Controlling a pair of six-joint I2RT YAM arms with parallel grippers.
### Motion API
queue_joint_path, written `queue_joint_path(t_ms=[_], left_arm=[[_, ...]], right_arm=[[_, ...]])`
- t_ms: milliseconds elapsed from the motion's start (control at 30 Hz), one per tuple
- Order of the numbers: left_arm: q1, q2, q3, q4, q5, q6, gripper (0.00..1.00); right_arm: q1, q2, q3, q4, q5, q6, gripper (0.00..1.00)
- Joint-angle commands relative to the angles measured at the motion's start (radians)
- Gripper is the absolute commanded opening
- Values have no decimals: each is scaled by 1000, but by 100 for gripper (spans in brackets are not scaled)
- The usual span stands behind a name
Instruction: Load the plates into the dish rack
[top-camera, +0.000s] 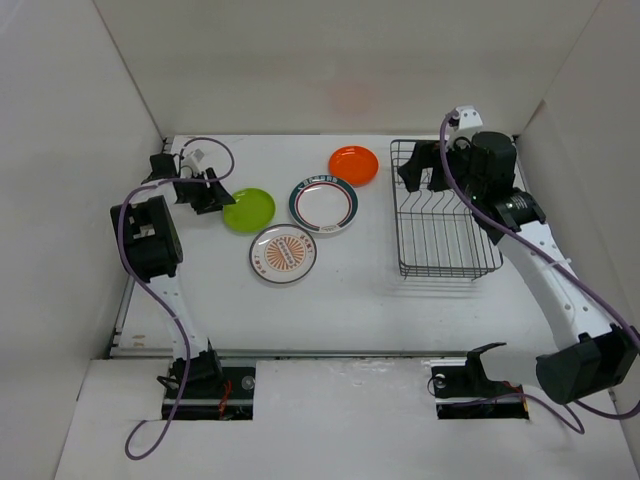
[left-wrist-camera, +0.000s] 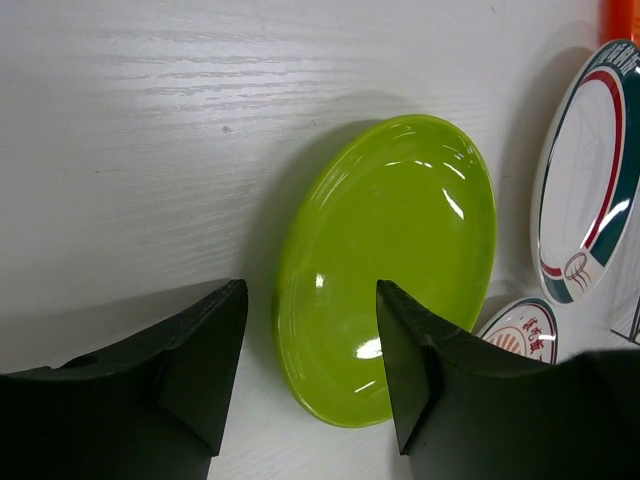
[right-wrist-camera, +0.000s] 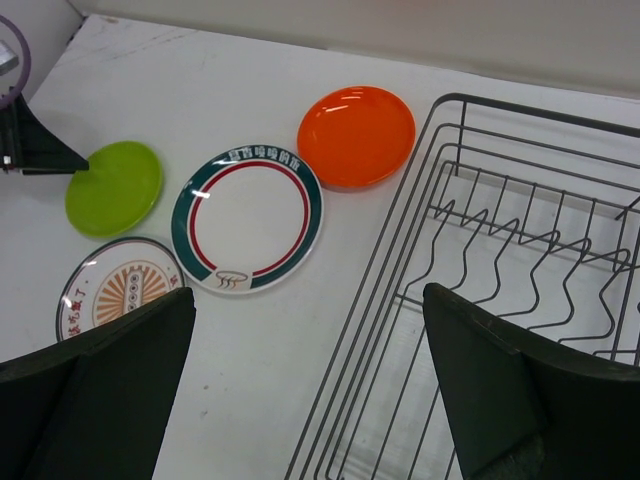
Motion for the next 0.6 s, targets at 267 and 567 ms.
queue_joint_path(t_ms=[267, 567], left_arm=[[-21, 29, -3, -53, -63, 13, 12], [-21, -33, 6, -62, -97, 13, 0]], right_arm=[[6, -35, -55, 70, -20, 12, 100], [15, -34, -86, 90, -20, 30, 100]])
